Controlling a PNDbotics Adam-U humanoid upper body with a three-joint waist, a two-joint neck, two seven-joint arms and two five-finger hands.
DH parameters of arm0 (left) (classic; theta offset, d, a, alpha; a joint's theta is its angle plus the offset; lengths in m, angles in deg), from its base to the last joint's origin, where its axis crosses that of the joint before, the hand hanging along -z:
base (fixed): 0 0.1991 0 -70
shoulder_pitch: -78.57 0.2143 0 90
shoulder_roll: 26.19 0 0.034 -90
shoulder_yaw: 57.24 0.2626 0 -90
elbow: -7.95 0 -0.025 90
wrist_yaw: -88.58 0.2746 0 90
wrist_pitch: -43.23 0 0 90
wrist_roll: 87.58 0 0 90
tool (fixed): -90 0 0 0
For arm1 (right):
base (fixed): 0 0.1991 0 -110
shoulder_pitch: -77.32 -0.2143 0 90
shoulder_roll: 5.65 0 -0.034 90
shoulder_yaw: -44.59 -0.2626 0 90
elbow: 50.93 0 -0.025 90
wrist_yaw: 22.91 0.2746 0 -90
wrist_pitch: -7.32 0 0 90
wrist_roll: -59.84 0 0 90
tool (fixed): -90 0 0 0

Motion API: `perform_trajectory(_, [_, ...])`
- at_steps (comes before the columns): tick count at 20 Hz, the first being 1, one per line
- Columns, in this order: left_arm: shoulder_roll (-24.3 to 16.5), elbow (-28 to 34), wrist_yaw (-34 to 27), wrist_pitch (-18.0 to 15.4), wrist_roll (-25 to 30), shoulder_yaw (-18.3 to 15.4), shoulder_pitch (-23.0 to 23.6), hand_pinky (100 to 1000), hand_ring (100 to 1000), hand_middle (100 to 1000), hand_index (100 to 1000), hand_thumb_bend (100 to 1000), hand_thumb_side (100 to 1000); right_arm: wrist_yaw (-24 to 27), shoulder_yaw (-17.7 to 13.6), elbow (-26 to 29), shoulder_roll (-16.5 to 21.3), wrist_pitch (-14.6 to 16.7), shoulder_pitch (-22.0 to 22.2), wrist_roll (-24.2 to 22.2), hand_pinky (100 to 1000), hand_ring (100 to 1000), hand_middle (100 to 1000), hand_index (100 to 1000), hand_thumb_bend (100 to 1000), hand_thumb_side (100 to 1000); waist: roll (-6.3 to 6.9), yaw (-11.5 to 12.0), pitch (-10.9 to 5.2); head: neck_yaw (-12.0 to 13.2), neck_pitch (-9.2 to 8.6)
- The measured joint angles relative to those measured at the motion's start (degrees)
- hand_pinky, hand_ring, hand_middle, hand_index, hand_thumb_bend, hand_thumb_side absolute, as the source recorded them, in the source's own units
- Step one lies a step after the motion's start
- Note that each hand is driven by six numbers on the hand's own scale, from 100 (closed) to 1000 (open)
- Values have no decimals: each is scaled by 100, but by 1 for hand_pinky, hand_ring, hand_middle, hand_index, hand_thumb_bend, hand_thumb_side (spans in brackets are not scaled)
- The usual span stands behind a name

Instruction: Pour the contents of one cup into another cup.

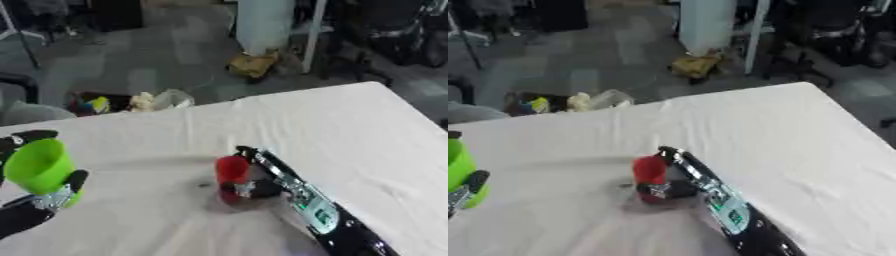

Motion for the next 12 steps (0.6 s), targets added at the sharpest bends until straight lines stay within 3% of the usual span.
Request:
perform_trajectory(7, [50,-767,249,-273,74,105,-151,614,432,571,790,919,488,-3,-2,6,-7,12,7,38,820,1000,432,743,694,607,-49,-153,32,76,-19])
perform_trajectory(12, [92,-810,321,-425,133,140,-87,631,452,588,798,985,511,-6,-37,32,-7,18,50,51,817,1000,430,740,693,616,-61,-155,33,90,-19])
